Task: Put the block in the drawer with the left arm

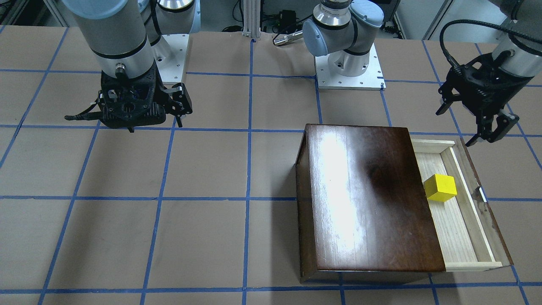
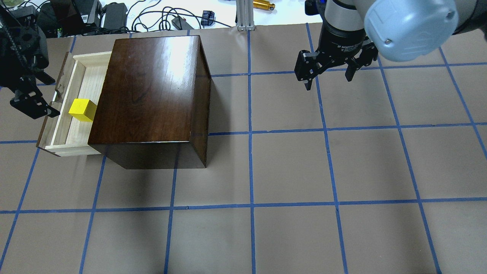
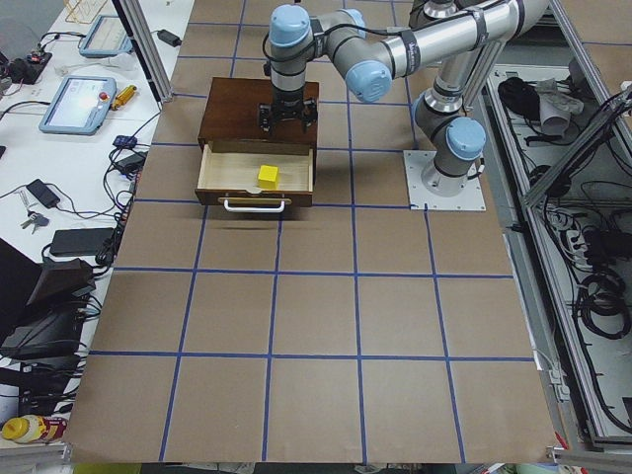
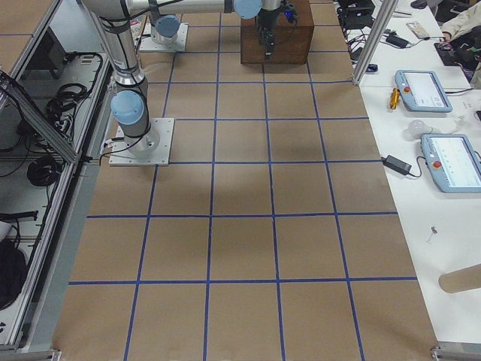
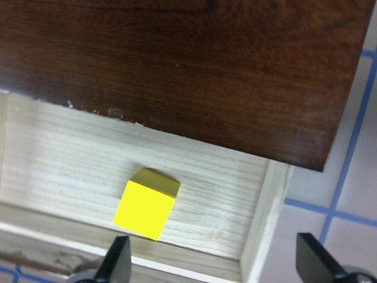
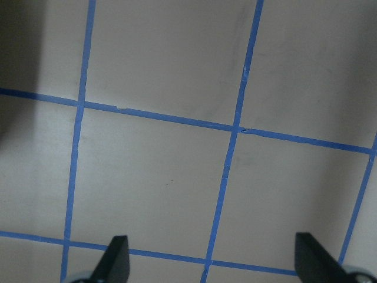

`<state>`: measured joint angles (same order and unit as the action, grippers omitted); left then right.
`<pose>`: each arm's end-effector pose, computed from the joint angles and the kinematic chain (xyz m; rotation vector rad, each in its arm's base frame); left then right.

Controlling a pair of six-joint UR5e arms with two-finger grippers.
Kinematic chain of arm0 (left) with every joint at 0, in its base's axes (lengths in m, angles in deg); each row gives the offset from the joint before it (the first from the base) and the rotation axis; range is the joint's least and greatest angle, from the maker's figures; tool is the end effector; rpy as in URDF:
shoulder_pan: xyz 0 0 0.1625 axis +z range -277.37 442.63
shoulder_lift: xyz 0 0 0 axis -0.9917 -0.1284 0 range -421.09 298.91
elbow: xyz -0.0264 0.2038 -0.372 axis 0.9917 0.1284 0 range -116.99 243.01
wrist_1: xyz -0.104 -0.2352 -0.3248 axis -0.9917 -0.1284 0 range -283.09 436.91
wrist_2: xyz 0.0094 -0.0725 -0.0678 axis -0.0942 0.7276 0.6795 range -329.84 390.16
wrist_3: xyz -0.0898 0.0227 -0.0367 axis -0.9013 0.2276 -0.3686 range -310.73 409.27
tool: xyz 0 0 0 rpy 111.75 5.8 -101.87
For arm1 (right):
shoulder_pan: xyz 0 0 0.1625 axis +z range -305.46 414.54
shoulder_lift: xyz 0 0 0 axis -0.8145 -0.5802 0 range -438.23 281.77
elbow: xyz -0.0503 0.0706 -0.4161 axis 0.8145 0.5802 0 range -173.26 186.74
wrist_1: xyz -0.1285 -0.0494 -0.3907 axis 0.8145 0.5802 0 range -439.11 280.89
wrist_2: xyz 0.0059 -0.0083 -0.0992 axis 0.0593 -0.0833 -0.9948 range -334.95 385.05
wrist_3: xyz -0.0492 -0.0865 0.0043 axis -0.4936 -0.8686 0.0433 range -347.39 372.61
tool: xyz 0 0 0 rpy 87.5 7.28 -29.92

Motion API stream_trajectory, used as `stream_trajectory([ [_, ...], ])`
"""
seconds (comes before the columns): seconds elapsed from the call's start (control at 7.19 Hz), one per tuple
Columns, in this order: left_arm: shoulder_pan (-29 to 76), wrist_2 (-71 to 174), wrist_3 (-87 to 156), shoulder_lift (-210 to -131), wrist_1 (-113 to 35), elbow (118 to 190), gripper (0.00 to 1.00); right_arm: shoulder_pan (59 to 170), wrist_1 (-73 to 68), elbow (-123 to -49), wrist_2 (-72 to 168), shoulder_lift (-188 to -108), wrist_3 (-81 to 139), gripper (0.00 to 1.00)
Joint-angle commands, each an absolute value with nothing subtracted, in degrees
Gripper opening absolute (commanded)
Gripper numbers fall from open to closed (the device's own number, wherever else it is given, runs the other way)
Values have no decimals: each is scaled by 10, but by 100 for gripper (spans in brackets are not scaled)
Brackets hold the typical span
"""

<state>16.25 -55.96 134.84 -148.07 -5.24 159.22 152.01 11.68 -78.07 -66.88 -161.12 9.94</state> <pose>0.0627 -0.4929 0.4740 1.6043 2.6647 -0.1594 0.1995 -0.5208 0.4696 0.2751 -3.0948 -0.0286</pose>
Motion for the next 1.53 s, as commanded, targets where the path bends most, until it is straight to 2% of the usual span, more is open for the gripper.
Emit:
stream_trajectory([
  [0.0,144,-535,1121,-1456,-58,1588,100,1520,117,-781,-669,-1611,99,100],
  [0.97,-90,-616,474,-1470,-37,1583,100,1520,117,-781,-669,-1611,100,100],
  [1.39,-101,-618,410,-1470,-43,1578,100,1520,117,-781,-669,-1611,100,100],
])
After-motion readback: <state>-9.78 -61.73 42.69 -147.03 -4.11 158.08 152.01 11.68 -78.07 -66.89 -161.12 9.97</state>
